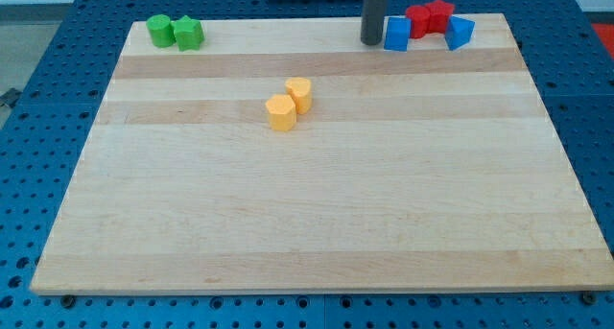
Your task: Push the blue cube left to the blue triangle
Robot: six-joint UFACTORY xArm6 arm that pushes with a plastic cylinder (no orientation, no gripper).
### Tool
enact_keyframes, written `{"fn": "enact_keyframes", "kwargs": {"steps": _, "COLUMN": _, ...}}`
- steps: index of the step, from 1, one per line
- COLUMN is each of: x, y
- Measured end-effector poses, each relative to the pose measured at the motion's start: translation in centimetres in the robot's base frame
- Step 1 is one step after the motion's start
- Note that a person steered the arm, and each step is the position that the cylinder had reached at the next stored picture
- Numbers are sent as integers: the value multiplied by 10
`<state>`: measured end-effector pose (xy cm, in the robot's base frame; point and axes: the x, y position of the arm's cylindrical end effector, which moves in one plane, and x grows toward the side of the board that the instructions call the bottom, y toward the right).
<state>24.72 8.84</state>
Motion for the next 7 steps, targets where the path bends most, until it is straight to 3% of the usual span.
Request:
{"fn": "enact_keyframes", "kwargs": {"steps": 2, "x": 1, "y": 41}}
{"fn": "enact_keyframes", "kwargs": {"steps": 4, "x": 39, "y": 34}}
{"fn": "enact_keyframes", "kwargs": {"steps": 7, "x": 32, "y": 12}}
